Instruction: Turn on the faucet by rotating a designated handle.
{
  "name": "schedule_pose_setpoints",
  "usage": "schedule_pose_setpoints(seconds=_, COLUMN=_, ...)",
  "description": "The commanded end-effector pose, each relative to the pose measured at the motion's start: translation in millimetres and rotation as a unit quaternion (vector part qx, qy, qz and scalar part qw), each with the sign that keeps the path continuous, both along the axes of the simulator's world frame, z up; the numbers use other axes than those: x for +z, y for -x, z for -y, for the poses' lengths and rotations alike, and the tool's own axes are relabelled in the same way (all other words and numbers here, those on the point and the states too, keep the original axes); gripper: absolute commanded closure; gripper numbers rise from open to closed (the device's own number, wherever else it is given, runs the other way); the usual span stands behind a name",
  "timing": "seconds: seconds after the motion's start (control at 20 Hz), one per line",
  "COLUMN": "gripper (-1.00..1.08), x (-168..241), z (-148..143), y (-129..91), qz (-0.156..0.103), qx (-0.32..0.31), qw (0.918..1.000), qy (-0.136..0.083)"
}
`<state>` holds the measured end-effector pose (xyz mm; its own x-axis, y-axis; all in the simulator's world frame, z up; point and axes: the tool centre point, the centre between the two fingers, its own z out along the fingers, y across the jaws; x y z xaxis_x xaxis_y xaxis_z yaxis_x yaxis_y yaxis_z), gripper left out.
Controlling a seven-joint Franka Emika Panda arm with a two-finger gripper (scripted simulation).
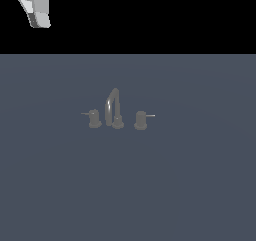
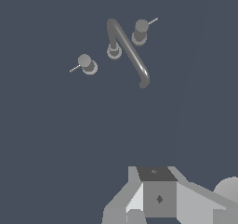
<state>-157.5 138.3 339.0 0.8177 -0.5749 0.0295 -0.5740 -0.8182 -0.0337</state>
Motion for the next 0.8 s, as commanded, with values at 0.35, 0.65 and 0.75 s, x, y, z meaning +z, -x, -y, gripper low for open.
schedule_pose_setpoints(seconds=0.35, gripper=1.08, x=-44.9, z=-25.4, y=-38.5, qz=-0.003, qx=-0.084, qw=0.9964, qy=-0.004)
schedule_pose_setpoints(seconds=0.65, gripper=1.08, x=-70.1, z=-36.4, y=-62.0, qz=-0.005, qx=-0.131, qw=0.9913, qy=-0.006)
schedule_pose_setpoints(seconds=0.75, gripper=1.08, x=-78.0, z=-39.3, y=-69.6, qz=-0.006, qx=-0.146, qw=0.9892, qy=-0.007)
